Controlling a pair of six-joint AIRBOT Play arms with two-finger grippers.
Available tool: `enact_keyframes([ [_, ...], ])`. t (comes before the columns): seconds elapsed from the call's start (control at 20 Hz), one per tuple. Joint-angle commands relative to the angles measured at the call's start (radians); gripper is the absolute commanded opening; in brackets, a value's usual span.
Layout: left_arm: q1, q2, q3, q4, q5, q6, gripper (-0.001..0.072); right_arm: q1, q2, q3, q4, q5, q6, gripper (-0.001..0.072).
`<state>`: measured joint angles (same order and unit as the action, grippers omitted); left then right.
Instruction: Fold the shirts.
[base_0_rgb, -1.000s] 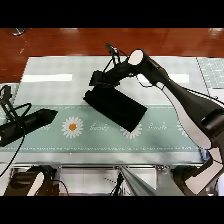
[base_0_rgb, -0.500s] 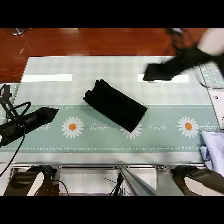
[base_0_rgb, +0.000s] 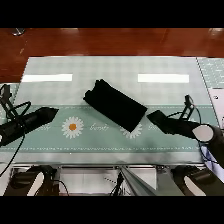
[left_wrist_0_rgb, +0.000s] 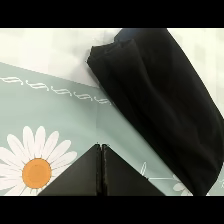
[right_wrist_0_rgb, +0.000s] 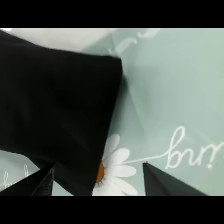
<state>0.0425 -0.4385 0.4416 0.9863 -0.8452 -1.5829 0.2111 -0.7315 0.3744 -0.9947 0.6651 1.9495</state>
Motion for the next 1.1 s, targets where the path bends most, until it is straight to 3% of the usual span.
enact_keyframes([
  [0.0,0.001,0.000,0.000,-0.001,0.000,0.000,0.0023,0.003,-0.135,-0.035,0.285,-0.055,-0.286,0.0614],
  [0.25,0.001,0.000,0.000,-0.019,-0.003,0.000,0.0023,0.001,-0.423,0.142,0.451,0.080,-0.520,0.0613],
  [0.55,0.001,0.000,0.000,-0.019,-0.003,0.000,0.0023,-0.084,-0.548,0.196,0.557,0.137,-0.600,0.0613],
  [0.8,0.001,-0.022,0.000,-0.019,-0.003,0.000,0.0023,-0.024,-0.649,0.276,0.560,0.177,-0.628,0.0608],
  [0.9,0.001,-0.024,0.000,-0.024,-0.003,0.000,0.0023,-0.008,-0.690,0.335,0.560,0.178,-0.634,0.0492],
  [0.95,0.001,-0.024,0.000,-0.029,-0.003,0.000,0.0023,-0.008,-0.710,0.362,0.560,0.192,-0.644,0.0302],
  [1.0,0.001,-0.024,0.000,-0.030,-0.003,0.000,0.0023,-0.008,-0.723,0.389,0.560,0.214,-0.694,0.0047],
  [1.05,0.001,-0.024,0.000,-0.030,-0.003,0.000,0.0023,-0.008,-0.727,0.412,0.559,0.234,-0.724,0.0020],
])
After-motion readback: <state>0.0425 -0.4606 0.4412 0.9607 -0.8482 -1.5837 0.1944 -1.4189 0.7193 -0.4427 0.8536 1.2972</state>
